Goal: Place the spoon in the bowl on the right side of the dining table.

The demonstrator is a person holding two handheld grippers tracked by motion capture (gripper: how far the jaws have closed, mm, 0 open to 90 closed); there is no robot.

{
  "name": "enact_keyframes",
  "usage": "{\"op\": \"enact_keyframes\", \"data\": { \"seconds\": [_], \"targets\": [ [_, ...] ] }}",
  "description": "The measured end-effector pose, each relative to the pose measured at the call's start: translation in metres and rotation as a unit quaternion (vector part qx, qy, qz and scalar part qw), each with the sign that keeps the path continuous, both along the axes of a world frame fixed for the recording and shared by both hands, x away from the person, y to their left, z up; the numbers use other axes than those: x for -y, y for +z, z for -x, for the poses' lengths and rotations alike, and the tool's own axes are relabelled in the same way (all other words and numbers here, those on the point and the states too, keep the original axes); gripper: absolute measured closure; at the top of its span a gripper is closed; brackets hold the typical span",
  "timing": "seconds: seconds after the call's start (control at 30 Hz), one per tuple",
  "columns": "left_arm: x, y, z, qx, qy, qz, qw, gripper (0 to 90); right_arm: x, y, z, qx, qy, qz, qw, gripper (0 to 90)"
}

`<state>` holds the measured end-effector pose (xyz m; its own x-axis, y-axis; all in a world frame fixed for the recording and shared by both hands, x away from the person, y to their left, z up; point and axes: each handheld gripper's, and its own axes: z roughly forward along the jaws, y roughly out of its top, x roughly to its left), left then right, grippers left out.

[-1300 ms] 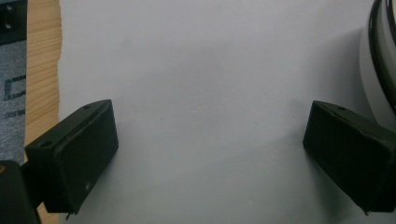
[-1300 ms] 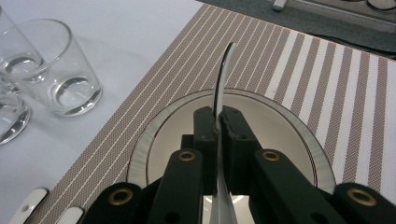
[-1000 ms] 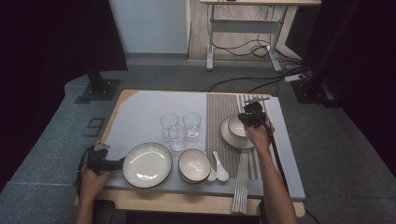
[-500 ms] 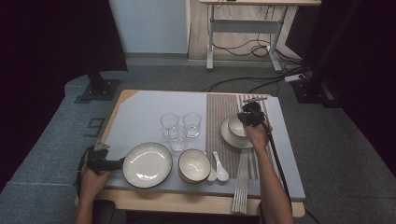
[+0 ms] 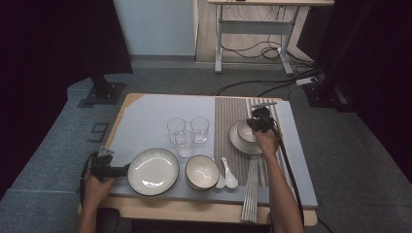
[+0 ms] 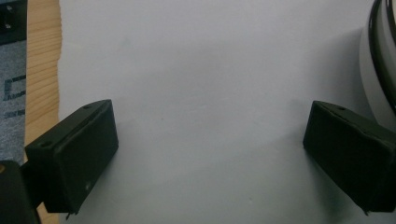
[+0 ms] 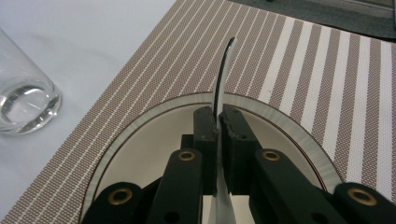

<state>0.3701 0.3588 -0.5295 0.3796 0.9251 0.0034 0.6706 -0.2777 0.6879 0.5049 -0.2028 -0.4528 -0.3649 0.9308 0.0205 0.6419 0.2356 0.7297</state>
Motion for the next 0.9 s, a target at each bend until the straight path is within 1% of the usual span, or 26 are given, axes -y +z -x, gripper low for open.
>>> {"op": "enact_keyframes", "data": {
  "seconds": [0.3, 0.37, 0.47, 0.57, 0.63, 0.7, 0.87, 0.9],
  "targets": [
    [0.0, 0.0, 0.0, 0.0, 0.0, 0.0, 1.0, 2.9, 0.005, -0.009, -0.001, -0.01, -0.004, 0.0, 0.9999, 84.7],
    [0.0, 0.0, 0.0, 0.0, 0.0, 0.0, 1.0, 2.9, 0.006, -0.009, -0.001, -0.011, -0.005, -0.005, 0.9999, 84.6],
    [0.0, 0.0, 0.0, 0.0, 0.0, 0.0, 1.0, 2.9, 0.007, -0.01, -0.002, -0.012, -0.006, -0.004, 0.9999, 84.2],
    [0.0, 0.0, 0.0, 0.0, 0.0, 0.0, 1.0, 2.9, 0.009, -0.011, -0.003, -0.015, -0.01, 0.001, 0.9998, 82.4],
    [0.0, 0.0, 0.0, 0.0, 0.0, 0.0, 1.0, 2.9, 0.011, -0.012, -0.003, -0.016, -0.013, -0.003, 0.9998, 82.1],
    [0.0, 0.0, 0.0, 0.0, 0.0, 0.0, 1.0, 2.9, 0.012, -0.011, -0.004, -0.016, -0.015, -0.002, 0.9998, 81.5],
    [0.0, 0.0, 0.0, 0.0, 0.0, 0.0, 1.0, 2.9, 0.015, -0.012, -0.004, -0.018, -0.016, -0.002, 0.9997, 78.6],
    [0.0, 0.0, 0.0, 0.0, 0.0, 0.0, 1.0, 2.9, 0.015, -0.013, -0.004, -0.019, -0.017, -0.001, 0.9997, 76.6]
  ]
}}
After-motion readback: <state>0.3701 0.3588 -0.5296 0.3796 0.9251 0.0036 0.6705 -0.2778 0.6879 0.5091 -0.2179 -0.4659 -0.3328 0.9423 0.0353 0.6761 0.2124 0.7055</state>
